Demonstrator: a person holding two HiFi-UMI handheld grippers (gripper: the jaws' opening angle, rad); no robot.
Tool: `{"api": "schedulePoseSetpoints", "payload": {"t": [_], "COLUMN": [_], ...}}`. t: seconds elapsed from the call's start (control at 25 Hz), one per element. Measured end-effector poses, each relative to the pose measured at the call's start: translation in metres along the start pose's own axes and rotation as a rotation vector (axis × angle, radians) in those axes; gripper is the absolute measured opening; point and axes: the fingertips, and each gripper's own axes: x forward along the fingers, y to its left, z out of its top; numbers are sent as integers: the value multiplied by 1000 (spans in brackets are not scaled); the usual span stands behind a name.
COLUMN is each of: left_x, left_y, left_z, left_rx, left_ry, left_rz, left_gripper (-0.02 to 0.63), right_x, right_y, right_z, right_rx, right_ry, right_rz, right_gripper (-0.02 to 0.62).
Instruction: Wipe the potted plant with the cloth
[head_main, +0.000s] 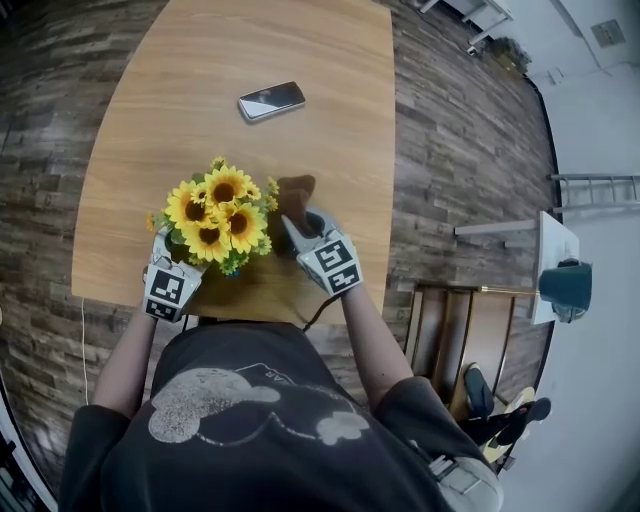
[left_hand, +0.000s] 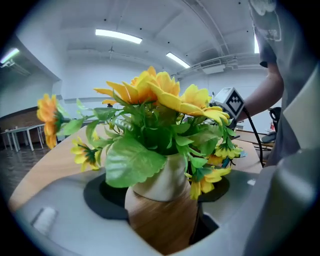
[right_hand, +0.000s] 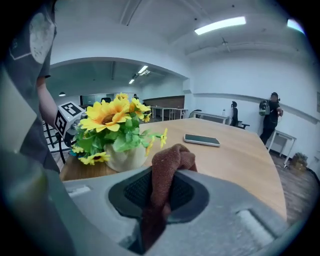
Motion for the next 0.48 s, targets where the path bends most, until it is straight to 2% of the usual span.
{"api": "schedulePoseSetpoints", "payload": {"t": [0.08, 0.2, 0.36, 0.48], "left_x": [-1, -1, 1, -1], "left_y": [0, -3, -10, -23], "left_z": [-1, 0, 2, 1], "left_rx": [14, 40, 95, 133], "left_ry": [3, 7, 11, 25], "left_rz": [-38, -108, -235, -329], "left_gripper": [397, 397, 396, 396], "right_x": [6, 13, 26, 32], "right_y": [-4, -1, 1, 7], "right_z": [2, 3, 9, 12], "right_rx": [11, -3, -136, -198], "right_ry": [2, 12, 37, 51], "right_rz": [0, 58, 123, 204], "right_gripper": [48, 48, 48, 46]}}
